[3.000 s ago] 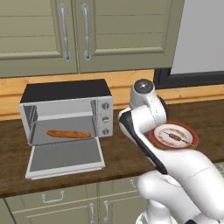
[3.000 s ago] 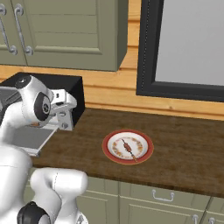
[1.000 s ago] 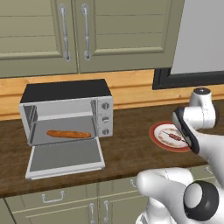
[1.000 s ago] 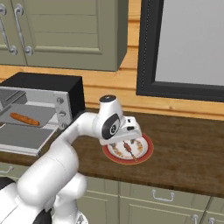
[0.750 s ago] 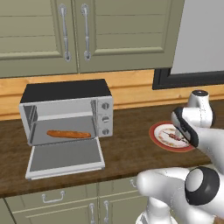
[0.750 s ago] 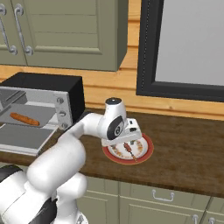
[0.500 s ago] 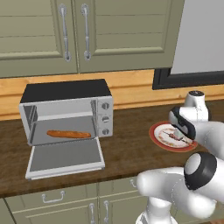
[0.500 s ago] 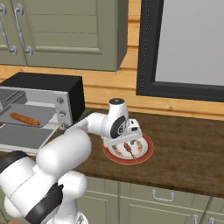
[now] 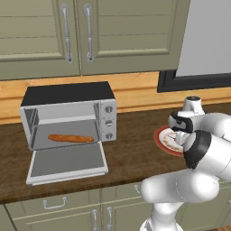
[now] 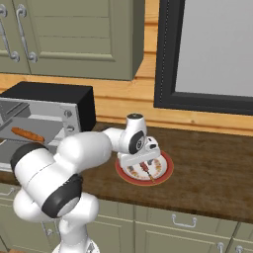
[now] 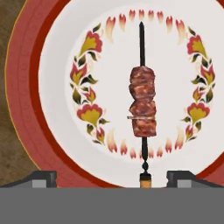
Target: Pick up the kebab skewer and baguette bread, and place them inside the toaster oven. Close the toaster oven door and start by setting the timer.
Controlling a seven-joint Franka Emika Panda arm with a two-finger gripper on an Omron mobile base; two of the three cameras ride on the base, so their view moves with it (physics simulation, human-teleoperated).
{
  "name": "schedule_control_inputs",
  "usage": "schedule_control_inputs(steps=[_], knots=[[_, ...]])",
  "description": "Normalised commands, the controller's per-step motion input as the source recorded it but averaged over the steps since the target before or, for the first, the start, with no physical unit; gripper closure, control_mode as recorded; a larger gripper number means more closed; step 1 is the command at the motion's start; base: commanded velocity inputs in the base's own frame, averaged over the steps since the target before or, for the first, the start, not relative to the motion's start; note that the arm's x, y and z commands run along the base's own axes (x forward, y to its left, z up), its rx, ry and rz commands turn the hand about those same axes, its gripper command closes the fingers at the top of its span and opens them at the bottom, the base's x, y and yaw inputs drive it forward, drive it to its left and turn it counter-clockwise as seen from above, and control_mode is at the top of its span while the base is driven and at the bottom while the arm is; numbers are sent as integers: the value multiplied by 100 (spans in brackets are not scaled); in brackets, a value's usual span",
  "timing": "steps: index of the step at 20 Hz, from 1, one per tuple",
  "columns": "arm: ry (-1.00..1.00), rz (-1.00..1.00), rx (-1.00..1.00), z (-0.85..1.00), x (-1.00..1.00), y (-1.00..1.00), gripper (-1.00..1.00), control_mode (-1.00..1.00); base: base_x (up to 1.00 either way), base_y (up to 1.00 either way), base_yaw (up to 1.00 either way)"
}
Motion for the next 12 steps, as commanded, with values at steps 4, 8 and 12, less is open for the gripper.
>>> schedule_control_inputs(steps=[4,8,12], knots=[[11,2,0,-26,35,-11,-100,-100,0,0,0],[7,2,0,-23,26,-21,-100,-100,0,0,0],[2,2,0,-20,20,-27,-100,-100,0,0,0]])
